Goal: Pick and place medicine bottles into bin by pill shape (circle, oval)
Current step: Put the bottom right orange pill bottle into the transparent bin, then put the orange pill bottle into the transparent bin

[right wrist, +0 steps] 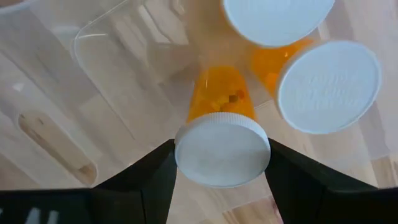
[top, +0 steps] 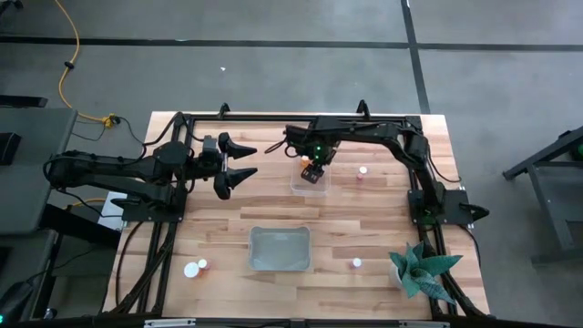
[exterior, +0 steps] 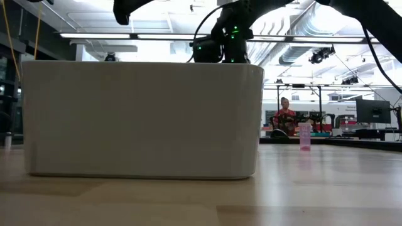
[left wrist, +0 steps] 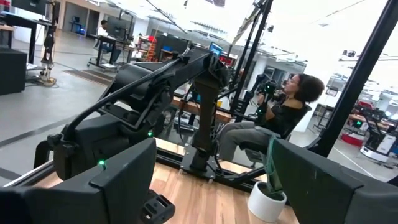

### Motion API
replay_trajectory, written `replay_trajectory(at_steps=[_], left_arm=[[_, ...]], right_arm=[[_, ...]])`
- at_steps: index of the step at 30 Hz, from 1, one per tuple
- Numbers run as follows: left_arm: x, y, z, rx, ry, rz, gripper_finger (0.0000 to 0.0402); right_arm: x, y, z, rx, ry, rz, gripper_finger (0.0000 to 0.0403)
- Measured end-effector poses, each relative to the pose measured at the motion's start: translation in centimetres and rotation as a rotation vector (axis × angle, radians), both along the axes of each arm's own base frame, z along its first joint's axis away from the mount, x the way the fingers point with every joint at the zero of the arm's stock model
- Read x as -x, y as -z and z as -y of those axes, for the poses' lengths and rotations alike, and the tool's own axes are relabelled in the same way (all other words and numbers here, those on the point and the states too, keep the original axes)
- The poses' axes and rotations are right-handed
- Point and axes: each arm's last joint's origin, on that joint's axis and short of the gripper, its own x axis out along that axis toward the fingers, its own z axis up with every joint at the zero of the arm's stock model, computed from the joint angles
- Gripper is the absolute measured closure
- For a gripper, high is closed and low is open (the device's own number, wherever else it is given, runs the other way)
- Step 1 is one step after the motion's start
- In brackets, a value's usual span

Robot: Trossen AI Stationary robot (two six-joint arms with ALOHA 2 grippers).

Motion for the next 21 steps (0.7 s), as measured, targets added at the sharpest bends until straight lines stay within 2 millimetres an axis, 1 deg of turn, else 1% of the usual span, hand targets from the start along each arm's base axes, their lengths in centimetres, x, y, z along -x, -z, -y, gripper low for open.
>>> replay_trajectory(at_steps=[7, 10, 12, 14, 17, 19, 21], left_arm=[[0.0, 0.0, 0.0, -0.001, 0.011, 0.0, 0.0092], [0.0, 0.0, 0.0, -0.001, 0.014, 0.0, 0.0092], [0.0, 0.0, 0.0, -0.001, 0.014, 0.0, 0.0092], [0.0, 0.0, 0.0, -0.002, 0.014, 0.0, 0.0092], [0.0, 0.0, 0.0, -0.001, 0.014, -0.004, 0.0092], [0.2, 0.2, 0.1, 0.002, 0.014, -0.03, 0.0092], [0.4, 0.4, 0.1, 0.007, 0.014, -0.059, 0.0092]], right_arm=[[-0.2, 0.0, 0.1, 0.009, -0.04, 0.02, 0.0134], [-0.2, 0.0, 0.1, 0.009, -0.057, 0.02, 0.0123], [-0.1, -0.4, 0.1, 0.007, -0.089, 0.018, 0.0122], [0.0, -1.5, 0.0, 0.015, -0.119, 0.042, 0.0121], [0.7, -4.3, -0.6, 0.033, -0.153, 0.124, 0.0121], [1.6, -6.3, -1.4, 0.059, -0.178, 0.215, 0.0121], [3.0, -7.8, -2.4, 0.088, -0.204, 0.302, 0.0121]])
